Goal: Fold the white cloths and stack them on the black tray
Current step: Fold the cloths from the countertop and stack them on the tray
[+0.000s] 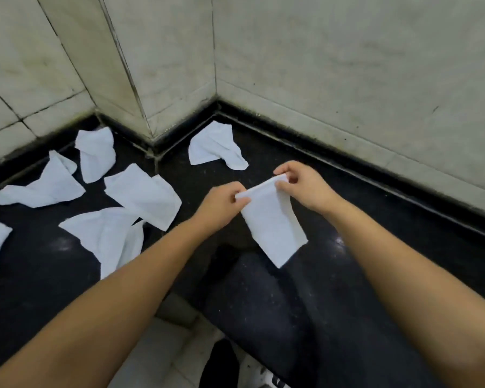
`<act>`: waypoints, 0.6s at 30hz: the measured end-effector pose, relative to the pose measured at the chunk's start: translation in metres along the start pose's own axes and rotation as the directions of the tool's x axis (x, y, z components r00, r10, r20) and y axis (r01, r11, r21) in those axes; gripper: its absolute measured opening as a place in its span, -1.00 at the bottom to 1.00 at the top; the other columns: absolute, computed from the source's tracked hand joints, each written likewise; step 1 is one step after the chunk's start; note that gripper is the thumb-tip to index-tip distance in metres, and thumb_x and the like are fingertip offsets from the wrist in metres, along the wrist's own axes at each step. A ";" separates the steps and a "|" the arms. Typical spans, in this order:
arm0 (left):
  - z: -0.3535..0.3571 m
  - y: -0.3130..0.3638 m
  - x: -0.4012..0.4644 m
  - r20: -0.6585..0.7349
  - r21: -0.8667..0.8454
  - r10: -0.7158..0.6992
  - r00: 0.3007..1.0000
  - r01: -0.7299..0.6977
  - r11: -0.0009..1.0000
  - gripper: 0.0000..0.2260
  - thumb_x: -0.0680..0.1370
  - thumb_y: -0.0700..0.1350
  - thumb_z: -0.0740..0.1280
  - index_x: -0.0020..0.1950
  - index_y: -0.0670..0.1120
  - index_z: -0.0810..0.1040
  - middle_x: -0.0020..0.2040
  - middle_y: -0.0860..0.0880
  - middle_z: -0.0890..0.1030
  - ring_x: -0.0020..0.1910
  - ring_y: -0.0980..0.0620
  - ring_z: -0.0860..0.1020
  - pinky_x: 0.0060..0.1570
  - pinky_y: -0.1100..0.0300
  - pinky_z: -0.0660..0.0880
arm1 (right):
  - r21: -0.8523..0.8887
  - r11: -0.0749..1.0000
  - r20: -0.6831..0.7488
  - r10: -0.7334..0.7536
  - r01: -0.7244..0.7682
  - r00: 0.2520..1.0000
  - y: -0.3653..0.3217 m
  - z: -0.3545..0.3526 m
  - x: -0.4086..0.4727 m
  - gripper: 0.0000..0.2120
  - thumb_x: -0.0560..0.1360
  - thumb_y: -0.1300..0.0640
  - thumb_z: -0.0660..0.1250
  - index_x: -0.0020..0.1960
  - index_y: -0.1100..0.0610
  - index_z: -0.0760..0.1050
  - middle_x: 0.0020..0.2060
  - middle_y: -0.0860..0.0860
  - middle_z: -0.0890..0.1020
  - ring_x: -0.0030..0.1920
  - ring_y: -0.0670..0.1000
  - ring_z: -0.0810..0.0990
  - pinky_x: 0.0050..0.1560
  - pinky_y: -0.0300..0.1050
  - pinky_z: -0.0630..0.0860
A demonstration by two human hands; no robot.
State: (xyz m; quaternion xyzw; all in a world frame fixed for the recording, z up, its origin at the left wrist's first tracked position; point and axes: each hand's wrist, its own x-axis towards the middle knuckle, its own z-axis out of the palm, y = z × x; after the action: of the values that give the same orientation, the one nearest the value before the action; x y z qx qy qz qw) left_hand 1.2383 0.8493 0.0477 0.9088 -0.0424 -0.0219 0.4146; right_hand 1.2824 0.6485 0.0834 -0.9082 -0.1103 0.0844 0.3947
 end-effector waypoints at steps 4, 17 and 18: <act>-0.034 0.045 0.002 -0.098 0.027 0.144 0.985 -0.142 0.990 -0.78 0.50 -0.13 0.35 -0.30 0.10 0.42 -0.39 0.08 0.43 -0.38 0.17 0.38 -0.34 0.32 0.26 | 0.120 0.981 -0.113 -0.137 0.151 0.984 -0.019 -0.031 -0.019 -0.89 0.49 0.23 0.32 -0.08 0.04 0.55 -0.22 -0.16 0.59 -0.24 -0.19 0.51 -0.18 -0.31 0.42; 0.054 -0.047 -0.122 0.377 0.126 -0.005 0.926 -0.046 0.991 -0.93 0.51 -0.09 0.37 -0.04 -0.04 0.62 -0.14 0.05 0.67 -0.14 0.15 0.61 -0.07 0.20 0.53 | 0.057 0.994 0.303 0.067 -0.088 0.951 0.089 0.067 -0.161 -0.93 0.49 0.19 0.36 -0.11 0.07 0.61 -0.15 -0.07 0.65 -0.08 -0.04 0.61 -0.02 -0.20 0.52; 0.056 -0.050 -0.121 0.378 0.111 -0.015 0.926 -0.029 0.993 -0.93 0.51 -0.10 0.37 -0.05 -0.05 0.62 -0.15 0.05 0.66 -0.15 0.15 0.61 -0.08 0.22 0.53 | 0.063 0.993 0.299 0.073 -0.096 0.951 0.090 0.067 -0.159 -0.93 0.49 0.19 0.37 -0.12 0.05 0.61 -0.13 -0.08 0.64 -0.07 -0.06 0.60 -0.01 -0.24 0.51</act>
State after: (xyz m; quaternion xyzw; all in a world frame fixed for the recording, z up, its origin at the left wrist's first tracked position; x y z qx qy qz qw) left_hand 1.1164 0.8516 -0.0263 0.9095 -0.1259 -0.1930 0.3461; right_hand 1.1258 0.5938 -0.0175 -0.8734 -0.1259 0.2407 0.4041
